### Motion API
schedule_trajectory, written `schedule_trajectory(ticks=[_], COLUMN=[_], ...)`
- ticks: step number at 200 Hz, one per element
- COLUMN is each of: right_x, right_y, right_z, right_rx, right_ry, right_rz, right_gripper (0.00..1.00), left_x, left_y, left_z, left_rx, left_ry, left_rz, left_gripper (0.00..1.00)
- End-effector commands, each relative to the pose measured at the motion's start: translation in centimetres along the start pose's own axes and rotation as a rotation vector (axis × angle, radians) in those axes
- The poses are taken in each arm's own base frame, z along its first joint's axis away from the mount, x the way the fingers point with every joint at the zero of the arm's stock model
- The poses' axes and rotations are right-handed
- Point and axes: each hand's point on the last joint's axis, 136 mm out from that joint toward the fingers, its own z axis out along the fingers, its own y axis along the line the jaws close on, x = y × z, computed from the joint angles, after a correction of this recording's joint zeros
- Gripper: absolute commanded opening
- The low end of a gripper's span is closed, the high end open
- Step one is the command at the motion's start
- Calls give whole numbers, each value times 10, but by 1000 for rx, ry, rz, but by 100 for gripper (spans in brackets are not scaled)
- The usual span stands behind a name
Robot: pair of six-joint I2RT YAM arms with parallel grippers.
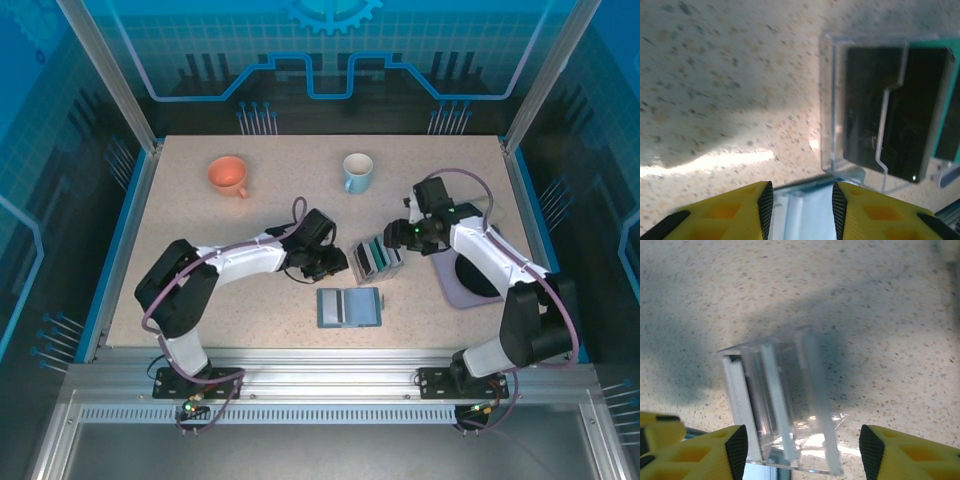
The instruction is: Put the credit cards into the card holder
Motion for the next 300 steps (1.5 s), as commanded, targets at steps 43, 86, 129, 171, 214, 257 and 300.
schedule_trajectory(ticks=[43,86,129,171,214,257,300], right_x=[13,23,24,29,28,18,16], right_y=[43,50,51,51,47,45,45], right_z=[13,34,47,62,69,56,49], right_rx=[128,233,308,354,451,540,542], right_ry=[6,49,71,98,98,46,31], right_rz=[-224,-314,-365,-403,-452,-495,-492], right_gripper=[47,43,42,41,42,45,43], left_x=[-25,-27,-27,-29,-30,-30,-30], left_y=[-15,-9,3,12,18,19,19], left_z=[9,11,6,2,-1,-2,-2], left_rx=[89,89,67,45,29,29,28], left_ry=[29,22,-4,-31,-47,-47,-47], left_rz=[-99,-134,-161,-182,-198,-199,-201], left_gripper=[45,46,46,46,47,47,47])
